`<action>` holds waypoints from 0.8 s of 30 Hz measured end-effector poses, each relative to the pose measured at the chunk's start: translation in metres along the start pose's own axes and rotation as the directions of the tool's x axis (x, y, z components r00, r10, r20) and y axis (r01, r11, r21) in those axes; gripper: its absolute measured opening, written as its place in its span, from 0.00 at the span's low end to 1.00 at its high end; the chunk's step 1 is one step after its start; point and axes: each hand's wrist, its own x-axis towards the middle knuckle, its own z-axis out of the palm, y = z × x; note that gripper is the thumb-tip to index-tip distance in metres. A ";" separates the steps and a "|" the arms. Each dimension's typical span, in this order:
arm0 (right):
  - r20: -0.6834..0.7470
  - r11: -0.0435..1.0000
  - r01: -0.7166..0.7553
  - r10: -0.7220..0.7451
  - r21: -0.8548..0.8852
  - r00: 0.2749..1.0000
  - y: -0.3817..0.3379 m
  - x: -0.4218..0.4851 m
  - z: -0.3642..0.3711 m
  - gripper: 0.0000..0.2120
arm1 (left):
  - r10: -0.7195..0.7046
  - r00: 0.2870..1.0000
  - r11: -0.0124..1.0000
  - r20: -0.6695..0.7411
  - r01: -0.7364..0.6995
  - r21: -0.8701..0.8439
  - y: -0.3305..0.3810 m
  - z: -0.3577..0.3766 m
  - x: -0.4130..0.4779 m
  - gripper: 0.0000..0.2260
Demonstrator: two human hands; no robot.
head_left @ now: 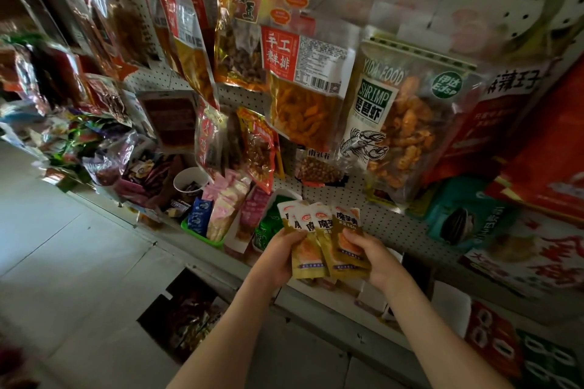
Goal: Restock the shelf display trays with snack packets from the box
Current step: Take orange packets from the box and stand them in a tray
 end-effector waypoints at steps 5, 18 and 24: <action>0.017 0.998 0.001 -0.002 0.056 1.000 0.000 0.005 -0.009 0.16 | 0.062 0.998 0.996 -0.015 -0.061 0.066 0.001 0.005 0.009 0.12; 0.116 0.969 -0.006 0.036 -0.248 0.993 0.026 -0.001 0.024 0.15 | -0.033 0.998 0.960 -0.048 0.045 0.277 -0.021 0.019 0.026 0.31; -0.007 0.983 -0.165 0.166 0.075 0.986 0.033 0.005 0.018 0.20 | 0.049 0.988 0.999 -0.150 -0.051 -0.009 -0.030 0.024 0.029 0.19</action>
